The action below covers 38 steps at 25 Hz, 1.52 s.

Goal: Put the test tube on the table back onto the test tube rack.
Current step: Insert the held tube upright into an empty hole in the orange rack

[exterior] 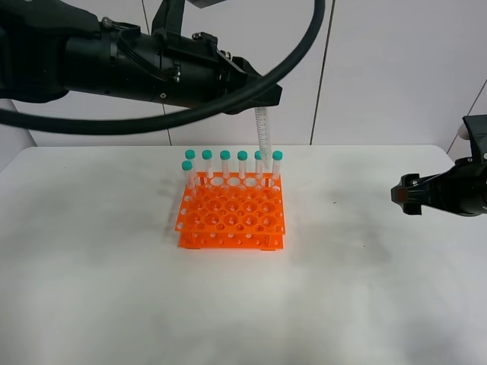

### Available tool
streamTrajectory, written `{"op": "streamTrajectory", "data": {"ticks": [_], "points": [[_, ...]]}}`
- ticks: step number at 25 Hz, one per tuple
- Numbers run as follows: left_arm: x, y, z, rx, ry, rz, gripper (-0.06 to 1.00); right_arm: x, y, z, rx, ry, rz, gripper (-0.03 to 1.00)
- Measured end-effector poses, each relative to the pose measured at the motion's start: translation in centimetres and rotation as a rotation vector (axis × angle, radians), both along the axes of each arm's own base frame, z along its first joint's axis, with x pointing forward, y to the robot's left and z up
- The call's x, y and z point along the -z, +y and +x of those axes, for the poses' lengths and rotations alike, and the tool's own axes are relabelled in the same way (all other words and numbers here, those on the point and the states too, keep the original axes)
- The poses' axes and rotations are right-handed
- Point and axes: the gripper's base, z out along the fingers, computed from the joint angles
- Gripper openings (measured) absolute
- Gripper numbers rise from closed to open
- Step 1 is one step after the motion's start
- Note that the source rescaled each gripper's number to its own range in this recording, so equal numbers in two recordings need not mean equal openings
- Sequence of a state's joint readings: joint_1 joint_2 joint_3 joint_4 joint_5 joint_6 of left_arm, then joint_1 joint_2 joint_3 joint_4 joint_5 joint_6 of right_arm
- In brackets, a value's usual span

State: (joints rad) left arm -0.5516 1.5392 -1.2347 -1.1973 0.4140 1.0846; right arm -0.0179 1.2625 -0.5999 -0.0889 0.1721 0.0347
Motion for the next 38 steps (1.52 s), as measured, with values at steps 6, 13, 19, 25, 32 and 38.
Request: {"op": "streamTrajectory", "data": {"ticks": [6, 13, 19, 25, 32, 38], "points": [[0.0, 0.0, 0.0, 0.000, 0.000, 0.000, 0.00, -1.9, -0.1, -1.4, 0.001, -0.024, -0.013, 1.00], [0.0, 0.0, 0.0, 0.000, 0.000, 0.000, 0.00, -7.8, -0.5, -6.2, 0.018, -0.073, -0.089, 1.00], [0.0, 0.0, 0.0, 0.000, 0.000, 0.000, 0.00, -11.6, -0.8, -12.5, 0.083, -0.141, -0.082, 1.00], [0.0, 0.0, 0.0, 0.000, 0.000, 0.000, 0.00, -12.2, -0.7, -18.1, 0.119, -0.183, -0.034, 1.00], [0.0, 0.0, 0.0, 0.000, 0.000, 0.000, 0.00, -11.7, -0.6, -21.3, 0.130, -0.170, -0.009, 1.00], [0.0, 0.0, 0.0, 0.000, 0.000, 0.000, 0.00, -10.8, -0.4, -22.5, 0.123, -0.191, 0.015, 1.00]]}}
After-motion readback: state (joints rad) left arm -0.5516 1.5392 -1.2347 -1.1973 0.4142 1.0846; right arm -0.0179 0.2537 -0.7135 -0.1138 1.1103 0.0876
